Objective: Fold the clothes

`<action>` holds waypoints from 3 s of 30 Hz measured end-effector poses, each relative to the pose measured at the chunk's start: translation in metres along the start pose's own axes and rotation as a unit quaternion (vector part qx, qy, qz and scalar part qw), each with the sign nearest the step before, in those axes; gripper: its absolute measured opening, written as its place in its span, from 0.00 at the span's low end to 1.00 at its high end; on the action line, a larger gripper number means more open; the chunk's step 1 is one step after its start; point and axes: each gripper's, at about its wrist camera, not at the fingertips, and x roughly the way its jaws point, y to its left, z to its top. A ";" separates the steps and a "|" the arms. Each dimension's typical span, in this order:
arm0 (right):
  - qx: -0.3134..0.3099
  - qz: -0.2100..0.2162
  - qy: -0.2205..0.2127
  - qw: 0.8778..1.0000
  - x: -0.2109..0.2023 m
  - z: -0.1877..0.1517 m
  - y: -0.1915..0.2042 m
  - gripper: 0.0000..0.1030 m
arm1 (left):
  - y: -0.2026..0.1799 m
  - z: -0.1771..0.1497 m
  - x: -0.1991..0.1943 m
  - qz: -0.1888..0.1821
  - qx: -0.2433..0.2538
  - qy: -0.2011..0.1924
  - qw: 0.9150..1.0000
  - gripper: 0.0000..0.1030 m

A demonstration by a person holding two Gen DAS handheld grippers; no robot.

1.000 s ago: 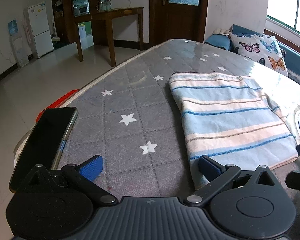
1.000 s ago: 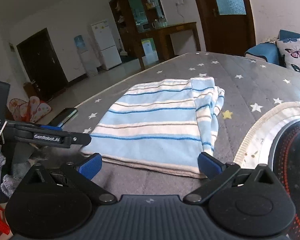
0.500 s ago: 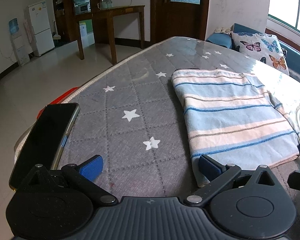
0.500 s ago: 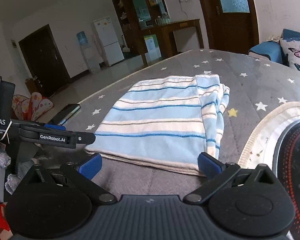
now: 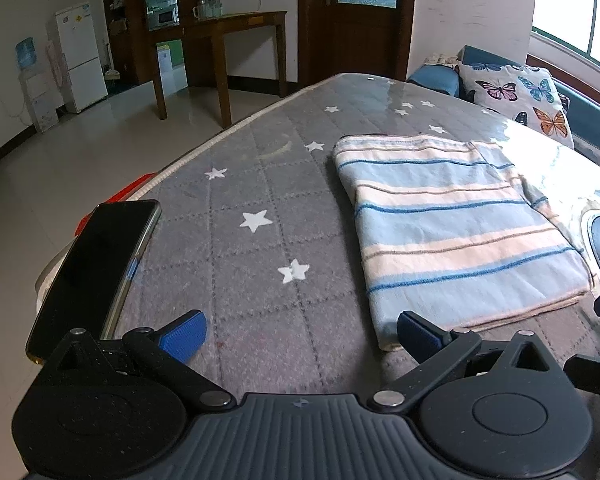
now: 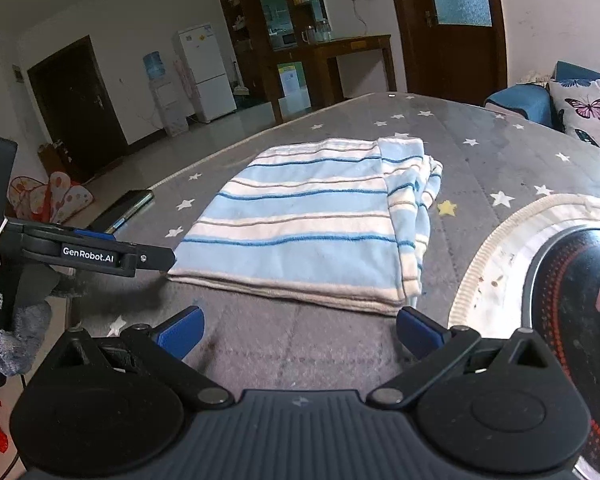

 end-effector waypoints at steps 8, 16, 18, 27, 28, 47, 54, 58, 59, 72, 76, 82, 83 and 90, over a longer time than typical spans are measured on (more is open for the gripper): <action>-0.006 -0.016 -0.003 1.000 -0.009 -0.004 0.004 1.00 | -0.006 -0.007 -0.009 -0.004 0.002 0.001 1.000 1.00; -0.006 -0.023 -0.002 1.000 -0.015 -0.009 0.008 1.00 | -0.012 -0.014 -0.020 -0.014 0.005 -0.005 1.000 1.00; -0.007 -0.023 -0.003 1.000 -0.017 -0.010 0.009 1.00 | -0.012 -0.015 -0.022 -0.019 0.004 -0.005 1.000 1.00; -0.004 -0.030 0.001 1.000 -0.021 -0.018 0.015 1.00 | -0.017 -0.024 -0.027 -0.019 0.008 0.001 1.000 1.00; -0.003 -0.031 0.001 1.000 -0.022 -0.018 0.015 1.00 | -0.017 -0.024 -0.028 -0.019 0.008 0.002 1.000 1.00; -0.024 -0.061 0.002 0.998 -0.037 -0.030 0.025 1.00 | -0.038 -0.037 -0.038 -0.006 0.023 0.007 1.000 1.00; -0.026 -0.067 0.000 0.997 -0.042 -0.033 0.029 1.00 | -0.042 -0.043 -0.043 -0.002 0.029 0.003 1.000 1.00; -0.025 -0.072 0.001 0.997 -0.044 -0.035 0.030 1.00 | -0.041 -0.045 -0.044 0.001 0.029 0.003 1.000 1.00; -0.025 -0.072 0.002 0.997 -0.044 -0.035 0.030 1.00 | -0.042 -0.046 -0.045 0.002 0.029 0.003 1.000 1.00; -0.026 -0.079 0.006 0.997 -0.046 -0.042 0.035 1.00 | -0.042 -0.053 -0.050 0.008 0.030 0.000 1.000 1.00; -0.027 -0.080 0.006 0.996 -0.046 -0.042 0.036 1.00 | -0.042 -0.053 -0.051 0.007 0.029 -0.002 1.000 1.00; -0.027 -0.080 0.006 0.996 -0.046 -0.042 0.036 1.00 | -0.043 -0.054 -0.052 0.007 0.029 -0.002 1.000 1.00; -0.027 -0.081 0.007 0.996 -0.046 -0.042 0.036 1.00 | -0.043 -0.054 -0.052 0.007 0.029 -0.003 1.000 1.00; -0.026 -0.082 0.009 0.996 -0.046 -0.044 0.036 1.00 | -0.044 -0.056 -0.052 0.006 0.029 -0.004 1.000 1.00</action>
